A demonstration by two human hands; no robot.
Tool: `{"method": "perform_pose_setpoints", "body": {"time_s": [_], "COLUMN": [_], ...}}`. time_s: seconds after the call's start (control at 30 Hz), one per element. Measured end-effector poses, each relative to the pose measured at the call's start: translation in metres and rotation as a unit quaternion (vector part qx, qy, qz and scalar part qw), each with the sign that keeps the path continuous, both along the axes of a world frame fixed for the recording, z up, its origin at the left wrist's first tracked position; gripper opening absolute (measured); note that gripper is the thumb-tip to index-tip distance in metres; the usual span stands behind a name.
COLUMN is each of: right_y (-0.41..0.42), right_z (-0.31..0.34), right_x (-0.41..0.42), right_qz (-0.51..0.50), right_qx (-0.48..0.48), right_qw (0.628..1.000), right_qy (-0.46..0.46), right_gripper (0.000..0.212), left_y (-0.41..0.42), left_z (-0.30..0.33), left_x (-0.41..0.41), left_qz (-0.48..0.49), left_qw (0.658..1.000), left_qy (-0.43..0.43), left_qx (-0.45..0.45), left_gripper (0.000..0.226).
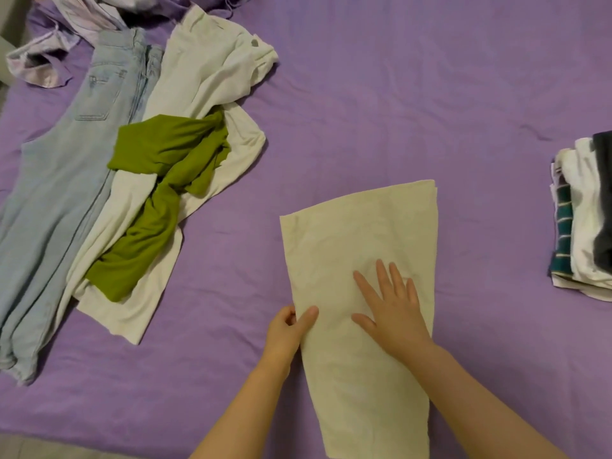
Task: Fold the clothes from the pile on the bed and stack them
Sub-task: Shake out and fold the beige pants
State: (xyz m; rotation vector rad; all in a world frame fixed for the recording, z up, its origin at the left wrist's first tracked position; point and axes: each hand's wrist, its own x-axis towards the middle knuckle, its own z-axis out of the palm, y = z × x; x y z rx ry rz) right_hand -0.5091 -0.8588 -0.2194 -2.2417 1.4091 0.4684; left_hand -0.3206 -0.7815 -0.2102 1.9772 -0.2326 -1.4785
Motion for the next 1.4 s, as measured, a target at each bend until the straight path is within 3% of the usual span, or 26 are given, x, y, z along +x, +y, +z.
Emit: {"method": "perform_pose_setpoints", "body": {"time_s": [0.17,0.33,0.37,0.43,0.5,0.53,0.6,0.63,0.7,0.8,0.87,0.97,1.0,1.07,1.1,1.2,1.4], "right_y": [-0.014,-0.021,-0.026,-0.038,-0.052,-0.058,-0.068,-0.073,-0.088,-0.115,-0.124,-0.120,-0.118,-0.117,-0.120,-0.133,-0.159], "right_z": [-0.016,-0.017,-0.017,-0.017,-0.012,-0.007,0.007,0.011,0.016,0.016,0.017,0.017,0.017,0.015,0.016,0.020,0.042], "right_x": [0.011,0.006,0.004,0.003,0.005,0.005,0.001,-0.005,-0.019,-0.038,-0.045,-0.051,-0.053,-0.060,-0.066,-0.080,-0.067], "right_qz": [0.079,0.002,-0.006,0.004,-0.005,-0.025,-0.130,-0.196,-0.291,-0.399,-0.464,-0.454,-0.451,-0.461,-0.476,-0.470,-0.292], "right_qx": [0.029,-0.025,-0.023,0.024,0.076,0.079,0.015,-0.047,-0.120,-0.017,0.063,0.120,0.149,0.153,0.128,0.084,0.155], "right_qw": [0.996,1.000,0.999,0.999,0.997,0.996,0.985,0.966,0.931,0.885,0.815,0.777,0.761,0.744,0.745,0.775,0.850], "right_qy": [0.014,0.014,0.028,0.045,0.020,-0.011,-0.113,-0.160,-0.186,-0.238,-0.341,-0.419,-0.442,-0.459,-0.450,-0.414,-0.410], "right_gripper": [0.082,0.083,0.083,0.083,0.081,0.075,0.057,0.050,0.051,0.066,0.059,0.045,0.044,0.044,0.042,0.038,0.064], "left_y": [-0.048,-0.064,-0.065,-0.070,-0.082,-0.092,-0.116,-0.127,-0.149,-0.187,-0.210,-0.233,-0.235,-0.231,-0.226,-0.209,-0.201], "left_z": [-0.006,-0.013,-0.013,-0.012,-0.003,0.004,0.015,0.019,0.025,0.031,0.037,0.041,0.042,0.040,0.039,0.034,0.046], "left_x": [0.020,0.035,0.034,0.033,0.028,0.022,-0.002,-0.015,-0.040,-0.068,-0.085,-0.103,-0.105,-0.102,-0.098,-0.086,-0.081], "left_qz": [0.014,-0.069,-0.093,-0.126,-0.101,-0.099,-0.143,-0.183,-0.259,-0.298,-0.308,-0.292,-0.296,-0.316,-0.311,-0.266,-0.290], "left_qw": [0.998,0.992,0.986,0.949,0.909,0.918,0.953,0.954,0.931,0.910,0.913,0.939,0.940,0.927,0.925,0.944,0.932], "left_qy": [0.025,-0.102,-0.138,-0.287,-0.400,-0.373,-0.218,-0.164,-0.161,-0.180,-0.146,-0.073,-0.092,-0.167,-0.183,-0.137,-0.131], "left_qx": [-0.057,-0.025,-0.028,-0.030,-0.063,-0.096,-0.152,-0.169,-0.201,-0.225,-0.223,-0.168,-0.141,-0.114,-0.116,-0.139,-0.174], "left_gripper": [0.011,0.008,0.005,0.016,0.027,0.026,0.022,0.023,0.028,0.036,0.043,0.059,0.058,0.028,0.016,0.029,0.029]}}
